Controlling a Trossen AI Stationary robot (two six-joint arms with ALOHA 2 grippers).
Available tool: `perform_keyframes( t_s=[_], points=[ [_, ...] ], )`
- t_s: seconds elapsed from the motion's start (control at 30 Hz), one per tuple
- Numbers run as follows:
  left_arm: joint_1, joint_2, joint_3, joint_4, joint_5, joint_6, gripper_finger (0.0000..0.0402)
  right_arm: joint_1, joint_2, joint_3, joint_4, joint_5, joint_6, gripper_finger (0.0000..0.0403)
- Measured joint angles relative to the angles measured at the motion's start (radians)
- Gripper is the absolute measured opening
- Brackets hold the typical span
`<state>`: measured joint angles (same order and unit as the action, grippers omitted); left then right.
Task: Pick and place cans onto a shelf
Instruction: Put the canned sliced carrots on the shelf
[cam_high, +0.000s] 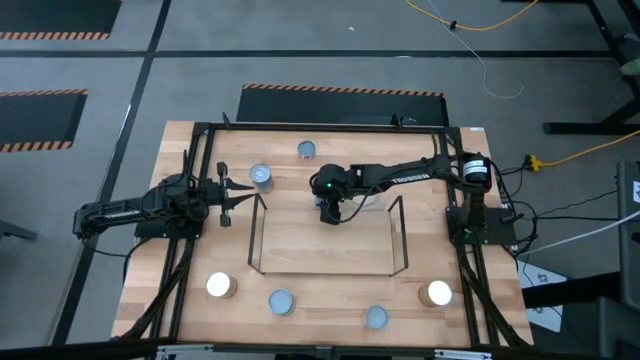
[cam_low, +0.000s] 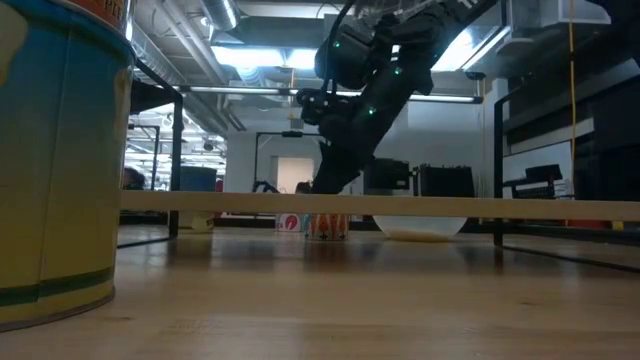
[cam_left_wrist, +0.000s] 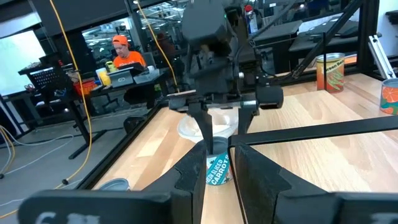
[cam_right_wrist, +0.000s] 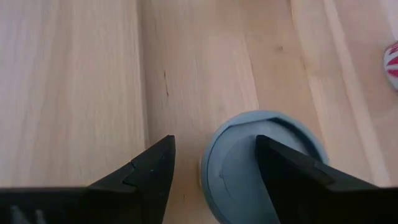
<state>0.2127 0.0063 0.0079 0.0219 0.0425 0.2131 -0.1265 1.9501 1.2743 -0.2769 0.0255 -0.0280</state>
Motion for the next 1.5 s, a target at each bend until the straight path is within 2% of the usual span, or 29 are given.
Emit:
perform_keyframes(
  t_s=[0.17,0.3,0.87,1.2,1.5],
  points=[
    [0.000,0.000,0.000,0.000,0.000,0.000,0.0078,0.000,0.004,0.000,0.004,0.001,-0.002,0.0226],
    [0.000,0.000,0.000,0.000,-0.001,0.000,0.0078,0.000,0.004,0.000,0.004,0.002,-0.002,0.0205],
    [0.000,0.000,0.000,0.000,-0.002,0.000,0.0078,0.000,0.005,0.000,0.004,-0.002,-0.002,0.0013],
    [0.000,0.000,0.000,0.000,-0.002,0.000,0.0078,0.000,-0.005,-0.001,-0.005,-0.002,-0.013,0.0006],
    [0.000,0.000,0.000,-0.001,-0.001,0.000,0.0078,0.001,-0.124,-0.003,-0.133,-0.002,-0.057,0.0006]
  ],
)
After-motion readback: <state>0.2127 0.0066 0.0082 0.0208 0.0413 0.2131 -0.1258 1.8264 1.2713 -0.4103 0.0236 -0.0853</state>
